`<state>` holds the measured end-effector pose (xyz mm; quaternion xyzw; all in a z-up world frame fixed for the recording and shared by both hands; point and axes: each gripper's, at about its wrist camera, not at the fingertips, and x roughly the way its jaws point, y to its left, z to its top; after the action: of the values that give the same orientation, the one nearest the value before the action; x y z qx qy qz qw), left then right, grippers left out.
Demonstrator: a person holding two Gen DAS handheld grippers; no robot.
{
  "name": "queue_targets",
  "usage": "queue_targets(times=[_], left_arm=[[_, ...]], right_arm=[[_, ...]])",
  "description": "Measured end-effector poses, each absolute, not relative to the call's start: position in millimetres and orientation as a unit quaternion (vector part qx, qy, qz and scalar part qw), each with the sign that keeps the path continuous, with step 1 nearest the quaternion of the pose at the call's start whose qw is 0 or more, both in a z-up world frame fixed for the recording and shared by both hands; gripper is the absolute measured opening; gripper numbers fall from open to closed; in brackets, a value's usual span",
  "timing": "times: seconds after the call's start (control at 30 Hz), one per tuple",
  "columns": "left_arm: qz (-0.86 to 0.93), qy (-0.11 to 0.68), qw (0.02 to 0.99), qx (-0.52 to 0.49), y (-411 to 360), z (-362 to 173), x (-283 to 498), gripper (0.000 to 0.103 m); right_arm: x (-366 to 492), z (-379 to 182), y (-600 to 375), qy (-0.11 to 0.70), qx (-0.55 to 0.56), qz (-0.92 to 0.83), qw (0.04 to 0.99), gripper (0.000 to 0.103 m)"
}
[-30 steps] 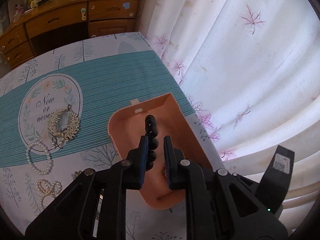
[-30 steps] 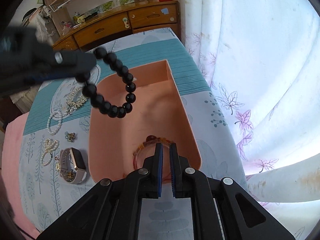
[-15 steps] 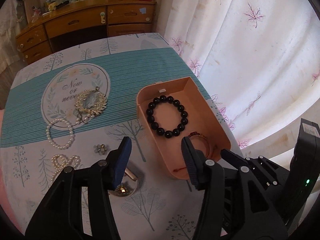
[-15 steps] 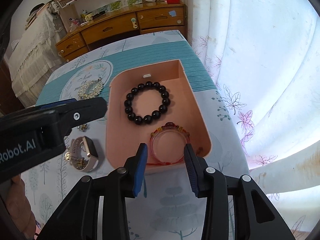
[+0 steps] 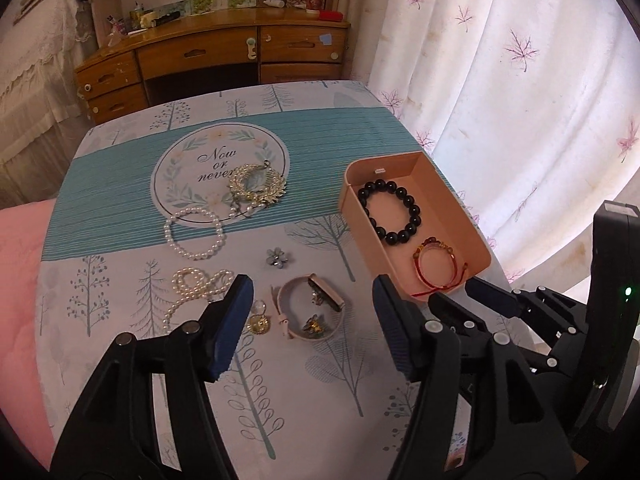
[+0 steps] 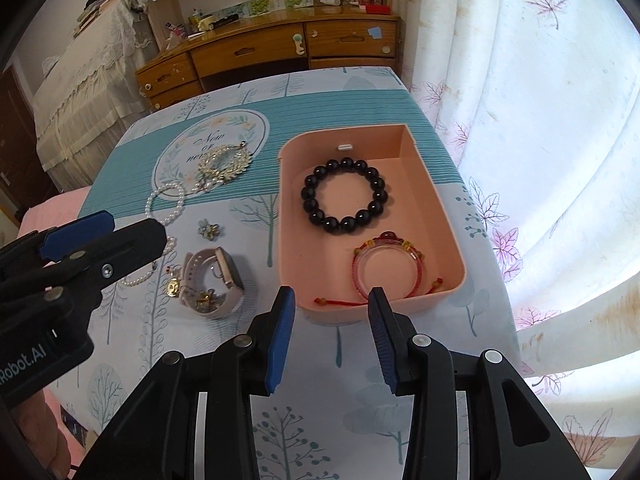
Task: Organize jewelry
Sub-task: 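Move the right tool toward the gold leaf hair comb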
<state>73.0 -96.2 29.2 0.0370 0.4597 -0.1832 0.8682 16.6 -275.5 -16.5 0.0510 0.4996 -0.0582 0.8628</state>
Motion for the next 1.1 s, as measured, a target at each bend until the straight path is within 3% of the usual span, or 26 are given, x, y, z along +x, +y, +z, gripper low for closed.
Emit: queue_targets(times=[1.1], left_arm=[[-0.085,0.466,0.881,-0.014,7.4,-13.5,82.9,0.059]], right_arm=[[45.2,-18.1,-186.6,0.516,-0.018,0.020,0.856,0.039]])
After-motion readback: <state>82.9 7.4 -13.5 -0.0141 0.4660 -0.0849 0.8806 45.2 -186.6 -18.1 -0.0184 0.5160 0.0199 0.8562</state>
